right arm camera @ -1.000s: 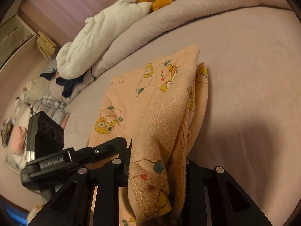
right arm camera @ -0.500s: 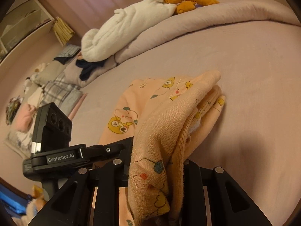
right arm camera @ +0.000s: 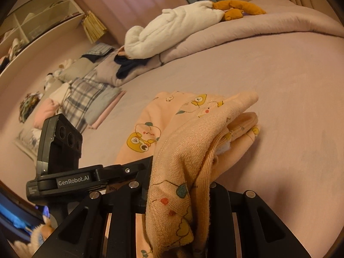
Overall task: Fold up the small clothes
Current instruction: 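Hold the lifted shirt end with the right tool while the left tool holds the shirt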
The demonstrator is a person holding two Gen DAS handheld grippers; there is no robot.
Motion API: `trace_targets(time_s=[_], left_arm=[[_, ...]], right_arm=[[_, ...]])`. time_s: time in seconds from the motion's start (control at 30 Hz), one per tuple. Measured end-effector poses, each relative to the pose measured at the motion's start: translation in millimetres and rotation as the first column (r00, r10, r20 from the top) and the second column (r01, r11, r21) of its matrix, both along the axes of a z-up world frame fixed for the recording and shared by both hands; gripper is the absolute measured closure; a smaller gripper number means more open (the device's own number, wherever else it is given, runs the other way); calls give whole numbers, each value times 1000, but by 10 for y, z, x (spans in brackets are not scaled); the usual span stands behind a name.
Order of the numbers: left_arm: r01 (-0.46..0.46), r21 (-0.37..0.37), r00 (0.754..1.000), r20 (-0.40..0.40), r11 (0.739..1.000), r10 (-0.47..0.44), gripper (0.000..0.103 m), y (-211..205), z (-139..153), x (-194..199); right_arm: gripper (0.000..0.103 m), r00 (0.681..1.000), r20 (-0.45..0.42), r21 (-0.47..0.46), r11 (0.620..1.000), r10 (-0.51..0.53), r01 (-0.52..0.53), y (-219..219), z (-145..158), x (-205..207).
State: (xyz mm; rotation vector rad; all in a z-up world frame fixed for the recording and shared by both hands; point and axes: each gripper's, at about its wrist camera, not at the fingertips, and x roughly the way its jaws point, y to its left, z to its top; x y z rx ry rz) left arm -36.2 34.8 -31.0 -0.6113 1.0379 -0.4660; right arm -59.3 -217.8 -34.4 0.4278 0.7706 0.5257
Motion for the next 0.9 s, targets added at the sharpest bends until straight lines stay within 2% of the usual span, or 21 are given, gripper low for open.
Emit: trace_targets(time_s=[0.37,0.53,0.9], left_arm=[[-46,16,999,-2,999,46,75,166,54,-419],[-63,14,998,17,998,63,75,252,111,-579],[-66,23,996,55,998,65,75,362,195,-693]], right_arm=[[76,999,25,-25,999,48,-48,218,28,-296],[76,996,59,-70,995,74,-70,328,93,-413],[76,992,98,-135,988,86,-72,533,158,-509]])
